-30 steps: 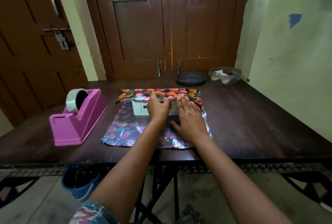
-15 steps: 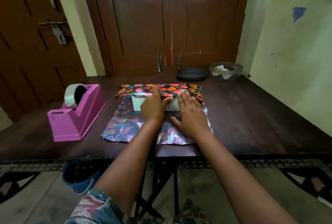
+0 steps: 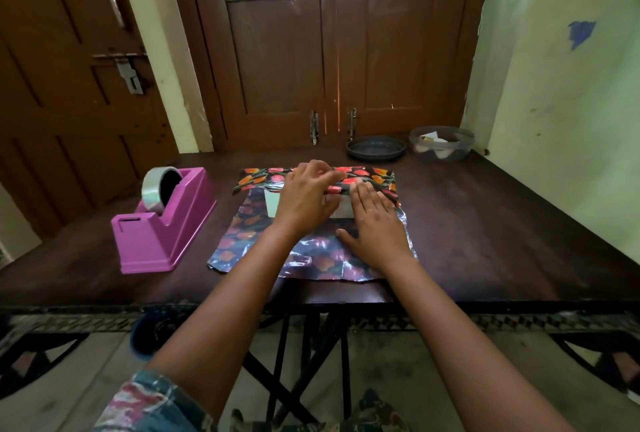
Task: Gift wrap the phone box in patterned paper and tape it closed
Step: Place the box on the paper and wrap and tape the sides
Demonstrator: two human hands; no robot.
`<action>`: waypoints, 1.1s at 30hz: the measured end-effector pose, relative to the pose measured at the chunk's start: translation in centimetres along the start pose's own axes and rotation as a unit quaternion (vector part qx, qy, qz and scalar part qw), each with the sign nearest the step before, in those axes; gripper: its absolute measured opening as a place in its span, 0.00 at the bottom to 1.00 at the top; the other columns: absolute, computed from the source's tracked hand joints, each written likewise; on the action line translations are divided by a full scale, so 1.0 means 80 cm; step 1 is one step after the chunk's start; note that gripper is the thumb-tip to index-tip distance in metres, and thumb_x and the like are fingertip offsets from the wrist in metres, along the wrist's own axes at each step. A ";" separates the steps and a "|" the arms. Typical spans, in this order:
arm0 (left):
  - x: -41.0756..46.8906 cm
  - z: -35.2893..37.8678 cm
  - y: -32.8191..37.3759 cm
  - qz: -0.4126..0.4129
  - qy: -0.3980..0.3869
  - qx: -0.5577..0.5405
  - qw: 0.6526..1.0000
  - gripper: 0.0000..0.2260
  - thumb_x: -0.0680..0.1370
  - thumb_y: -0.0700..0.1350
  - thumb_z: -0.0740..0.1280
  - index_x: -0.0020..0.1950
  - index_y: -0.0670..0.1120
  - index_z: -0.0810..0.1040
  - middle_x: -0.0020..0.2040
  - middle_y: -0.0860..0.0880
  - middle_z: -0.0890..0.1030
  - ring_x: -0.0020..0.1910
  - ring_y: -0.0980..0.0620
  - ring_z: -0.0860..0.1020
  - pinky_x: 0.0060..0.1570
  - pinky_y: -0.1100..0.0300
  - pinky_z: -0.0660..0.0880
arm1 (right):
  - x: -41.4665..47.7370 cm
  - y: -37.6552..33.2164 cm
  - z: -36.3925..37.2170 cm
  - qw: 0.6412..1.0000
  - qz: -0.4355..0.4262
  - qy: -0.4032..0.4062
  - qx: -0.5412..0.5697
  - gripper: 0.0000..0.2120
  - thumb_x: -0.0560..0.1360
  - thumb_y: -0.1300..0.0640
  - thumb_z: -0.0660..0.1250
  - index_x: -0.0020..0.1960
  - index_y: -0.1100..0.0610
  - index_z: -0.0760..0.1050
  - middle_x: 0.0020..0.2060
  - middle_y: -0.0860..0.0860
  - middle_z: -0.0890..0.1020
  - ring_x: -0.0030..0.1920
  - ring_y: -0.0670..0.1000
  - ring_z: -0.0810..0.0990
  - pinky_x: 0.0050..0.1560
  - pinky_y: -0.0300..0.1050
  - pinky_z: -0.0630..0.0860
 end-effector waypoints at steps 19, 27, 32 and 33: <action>-0.003 0.041 -0.016 -0.017 -0.174 0.085 0.981 0.23 0.79 0.53 0.57 0.74 0.63 0.56 0.77 0.49 0.51 0.76 0.46 0.47 0.71 0.46 0.47 | 0.000 -0.002 0.001 1.000 -0.004 -0.009 -0.007 0.39 0.76 0.42 0.57 0.76 0.60 0.42 0.76 0.55 0.47 0.76 0.51 0.44 0.73 0.44 0.39; 0.027 0.017 -0.074 -0.115 -0.193 0.111 0.968 0.20 0.80 0.53 0.52 0.72 0.58 0.63 0.77 0.47 0.53 0.76 0.46 0.48 0.72 0.45 0.47 | 0.000 0.001 0.005 1.000 0.001 -0.018 0.005 0.39 0.77 0.40 0.55 0.76 0.58 0.39 0.76 0.54 0.43 0.76 0.50 0.41 0.73 0.44 0.38; 0.032 0.024 -0.089 -0.098 -0.242 -0.022 0.965 0.25 0.79 0.60 0.56 0.75 0.61 0.53 0.77 0.51 0.53 0.76 0.48 0.48 0.71 0.45 0.46 | 0.000 0.003 0.006 1.000 0.001 -0.014 0.016 0.40 0.77 0.40 0.56 0.76 0.57 0.39 0.76 0.53 0.43 0.76 0.50 0.40 0.71 0.43 0.36; 0.033 0.030 -0.085 -0.069 -0.274 -0.014 0.959 0.29 0.77 0.63 0.58 0.75 0.61 0.52 0.77 0.52 0.52 0.76 0.49 0.47 0.71 0.45 0.45 | -0.001 0.003 0.006 1.000 0.002 -0.011 0.020 0.40 0.77 0.40 0.56 0.76 0.57 0.39 0.76 0.52 0.43 0.76 0.50 0.41 0.71 0.42 0.36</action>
Point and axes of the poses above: each hand's wrist, its own x-axis towards the middle knuckle, its own z-axis out of the palm, y = z × x, the point moved 8 cm from there along x, towards the middle knuckle
